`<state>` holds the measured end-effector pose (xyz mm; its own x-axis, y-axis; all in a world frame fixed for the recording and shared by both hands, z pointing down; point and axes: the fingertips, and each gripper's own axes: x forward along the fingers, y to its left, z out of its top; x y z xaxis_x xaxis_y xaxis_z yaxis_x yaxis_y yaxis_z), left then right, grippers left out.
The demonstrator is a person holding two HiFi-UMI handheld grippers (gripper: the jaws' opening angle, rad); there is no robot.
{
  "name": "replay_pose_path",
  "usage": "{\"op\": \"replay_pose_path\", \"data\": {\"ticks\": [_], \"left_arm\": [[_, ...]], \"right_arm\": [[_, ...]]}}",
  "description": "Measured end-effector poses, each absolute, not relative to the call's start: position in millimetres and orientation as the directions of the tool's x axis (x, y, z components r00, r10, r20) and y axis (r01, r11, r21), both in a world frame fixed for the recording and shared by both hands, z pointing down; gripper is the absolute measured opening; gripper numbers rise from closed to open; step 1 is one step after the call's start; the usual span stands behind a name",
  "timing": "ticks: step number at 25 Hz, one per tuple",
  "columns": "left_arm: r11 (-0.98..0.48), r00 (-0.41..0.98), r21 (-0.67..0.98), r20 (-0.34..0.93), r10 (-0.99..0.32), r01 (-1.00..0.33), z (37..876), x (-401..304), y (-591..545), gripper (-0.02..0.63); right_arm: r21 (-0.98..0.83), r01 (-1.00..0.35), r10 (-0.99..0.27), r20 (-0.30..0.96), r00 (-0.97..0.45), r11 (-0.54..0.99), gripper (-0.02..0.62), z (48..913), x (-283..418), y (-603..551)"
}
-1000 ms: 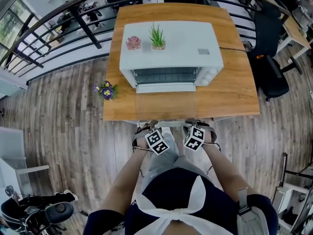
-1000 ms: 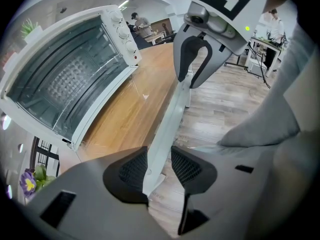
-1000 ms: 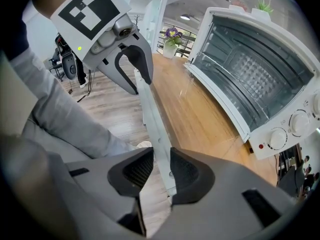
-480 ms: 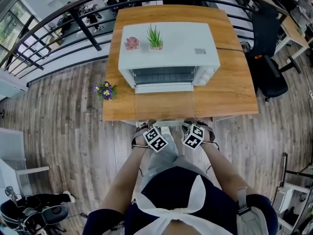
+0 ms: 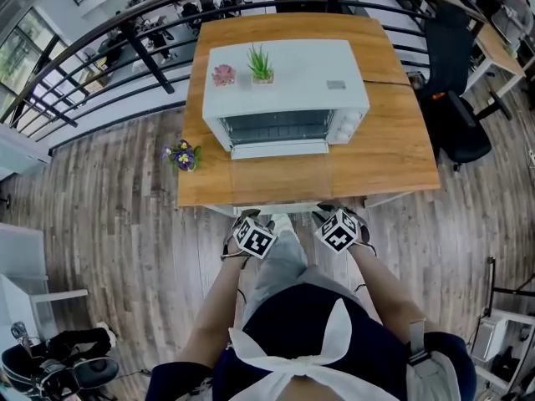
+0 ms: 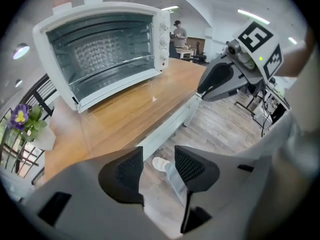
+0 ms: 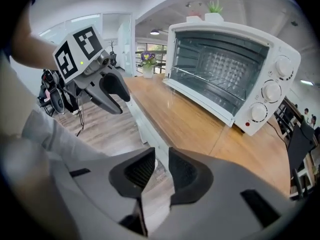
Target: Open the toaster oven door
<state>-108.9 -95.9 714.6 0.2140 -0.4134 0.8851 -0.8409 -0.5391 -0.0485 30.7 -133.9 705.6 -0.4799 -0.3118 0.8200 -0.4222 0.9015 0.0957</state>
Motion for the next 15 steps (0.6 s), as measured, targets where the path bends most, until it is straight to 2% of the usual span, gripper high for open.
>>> {"op": "replay_pose_path", "data": {"ticks": [4,8,15], "left_arm": [[-0.438,0.237,-0.011,0.828,-0.508,-0.899,688,-110,-100,0.193],[-0.364,0.272,0.037,0.736,-0.620,-0.931,658,-106,-104,0.160],[-0.289,0.273,0.064,0.569,-0.775,-0.955,599,-98,-108,0.054]], "right_arm": [[0.065,-0.475,-0.344,0.774,-0.531,0.878,0.087,684,27,-131],[0.045,-0.532,-0.407,0.700,-0.587,0.846,0.074,655,20,-134],[0.022,-0.608,-0.515,0.555,-0.653,0.794,0.008,602,11,-138]]}}
